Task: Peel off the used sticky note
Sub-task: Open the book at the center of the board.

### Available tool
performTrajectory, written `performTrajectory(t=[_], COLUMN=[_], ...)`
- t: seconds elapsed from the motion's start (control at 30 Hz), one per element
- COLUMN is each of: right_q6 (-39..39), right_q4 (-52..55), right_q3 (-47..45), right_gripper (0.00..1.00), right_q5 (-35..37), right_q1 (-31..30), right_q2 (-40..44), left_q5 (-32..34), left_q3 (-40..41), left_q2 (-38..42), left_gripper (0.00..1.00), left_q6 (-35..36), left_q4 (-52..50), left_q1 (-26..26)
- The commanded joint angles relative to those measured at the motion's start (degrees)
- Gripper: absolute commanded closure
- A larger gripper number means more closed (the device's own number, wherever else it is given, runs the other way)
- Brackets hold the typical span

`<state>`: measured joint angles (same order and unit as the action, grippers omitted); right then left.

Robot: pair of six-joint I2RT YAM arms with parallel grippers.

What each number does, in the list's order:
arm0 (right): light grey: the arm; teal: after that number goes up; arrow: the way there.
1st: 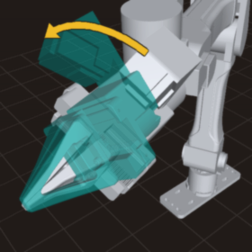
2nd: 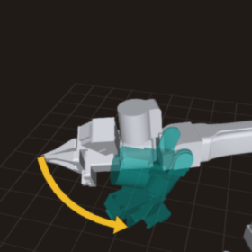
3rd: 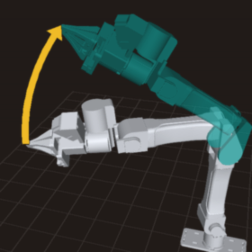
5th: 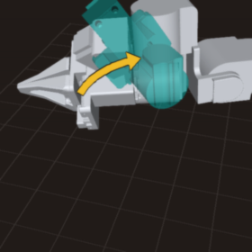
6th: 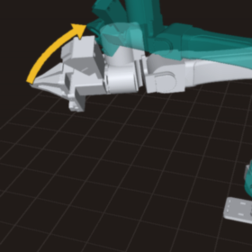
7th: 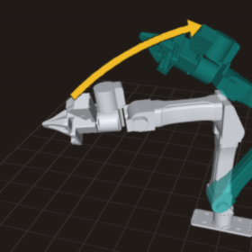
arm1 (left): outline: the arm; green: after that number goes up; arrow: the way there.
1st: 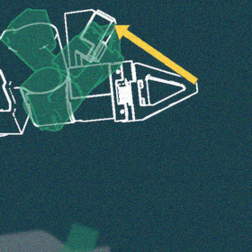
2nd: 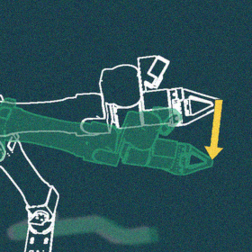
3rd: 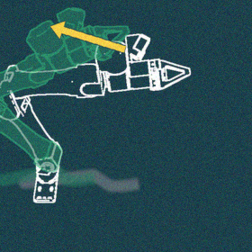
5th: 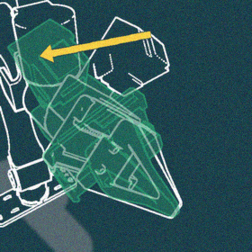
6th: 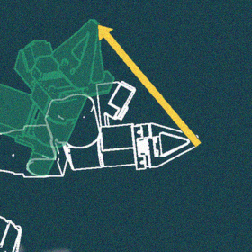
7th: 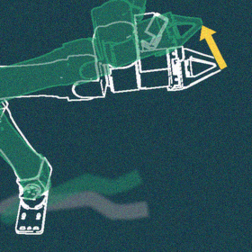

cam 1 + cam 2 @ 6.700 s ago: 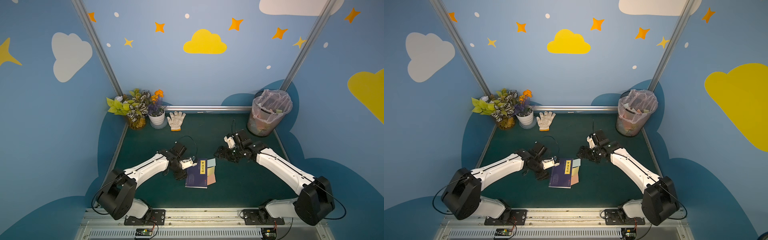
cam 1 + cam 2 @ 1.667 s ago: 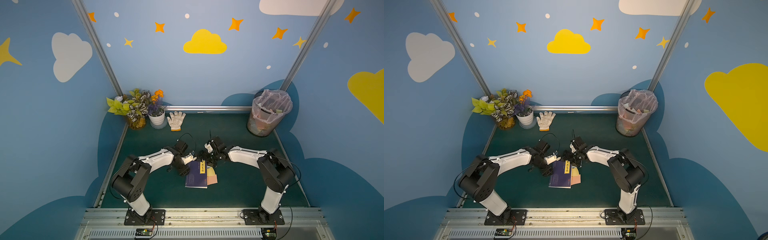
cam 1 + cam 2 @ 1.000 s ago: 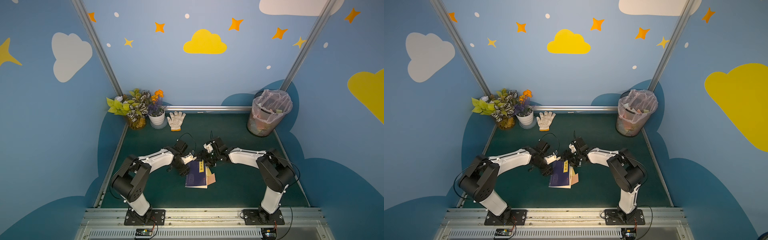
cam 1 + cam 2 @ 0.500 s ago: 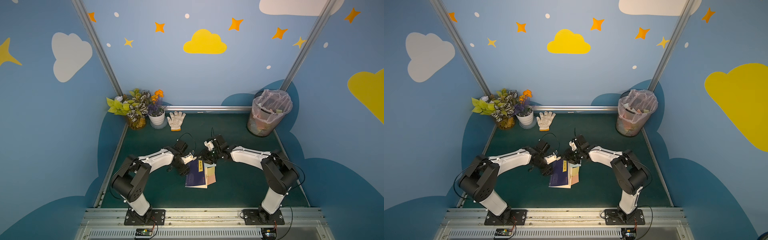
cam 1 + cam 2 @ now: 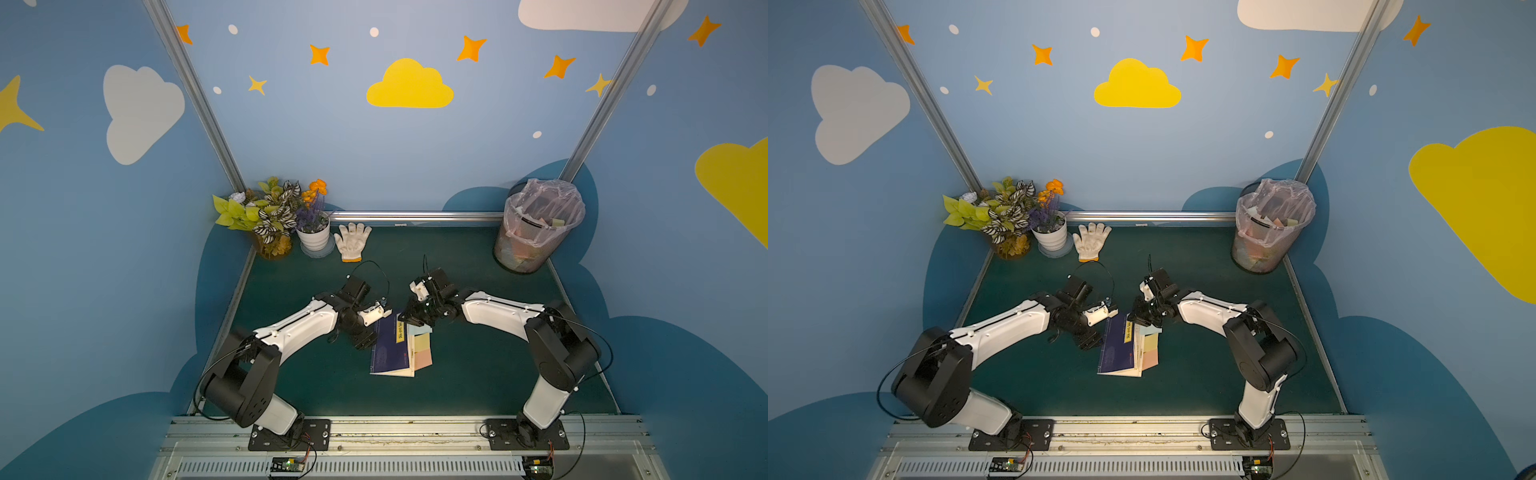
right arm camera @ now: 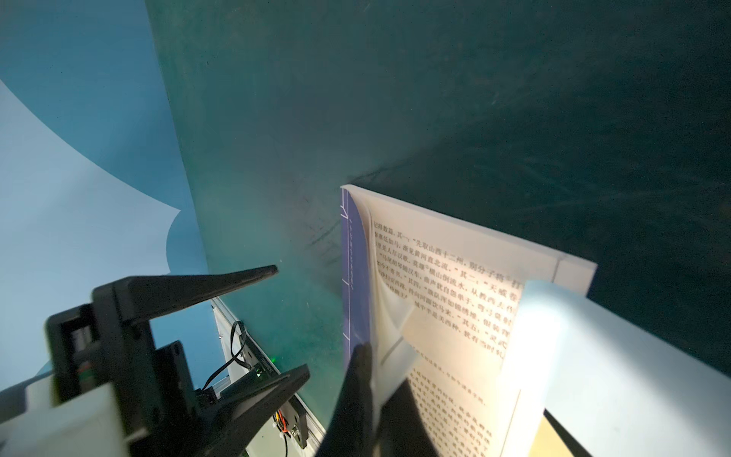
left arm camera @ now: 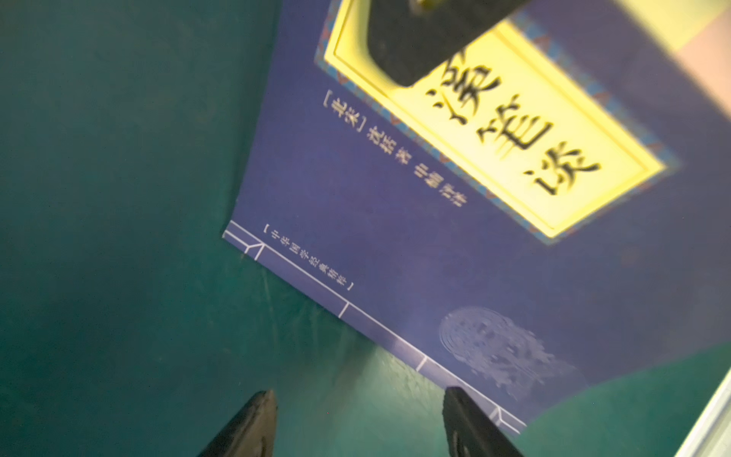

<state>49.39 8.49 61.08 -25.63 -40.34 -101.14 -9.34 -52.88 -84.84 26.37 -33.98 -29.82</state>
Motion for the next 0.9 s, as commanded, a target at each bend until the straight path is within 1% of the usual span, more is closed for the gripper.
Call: performTrajectory(t=[0.0,0.1,0.23,0.33,0.5,0.6,0.67,0.77,0.87], right_q6=[1.43,2.74,4.48,4.84,5.04,5.93,6.60,7.24,8.14], right_q4=[1.51,1.72,3.27,4.27,6.43,6.49,6.39,6.32,6.36], right_q3=[0.78,0.73,1.21,1.99,3.70,3.70,3.66,4.04,4.38], right_gripper=[1.00,1.00,1.00,1.00,1.00,1.00,1.00,1.00,1.00], right_q5=[2.28,3.14,4.92,5.10,4.74,4.92,5.05,5.28,5.42], right_q1=[0.09,0.11,0.43,0.73,1.04,1.21,1.39,1.62,1.71], right_q2=[3.09,4.05,5.19,5.14,3.91,3.53,3.33,3.11,2.98], left_q5=[-3.34,-7.73,-10.90,-11.45,-5.49,-1.64,0.52,2.57,5.11], left_q3=[-2.25,-2.91,-2.06,-0.05,5.53,9.94,13.26,16.05,17.91], left_q2=[4.54,8.29,13.41,16.00,19.66,22.75,23.95,23.11,21.06], left_gripper=[0.29,0.28,0.27,0.21,0.20,0.19,0.16,0.15,0.14], left_q6=[1.95,3.06,4.28,5.97,7.55,8.49,9.54,10.44,11.48], left_q4=[-5.78,-10.46,-13.84,-13.90,-7.54,-0.16,5.90,12.53,17.29], left_q1=[0.08,-0.56,-2.42,-3.66,-8.10,-11.29,-13.24,-15.71,-19.70])
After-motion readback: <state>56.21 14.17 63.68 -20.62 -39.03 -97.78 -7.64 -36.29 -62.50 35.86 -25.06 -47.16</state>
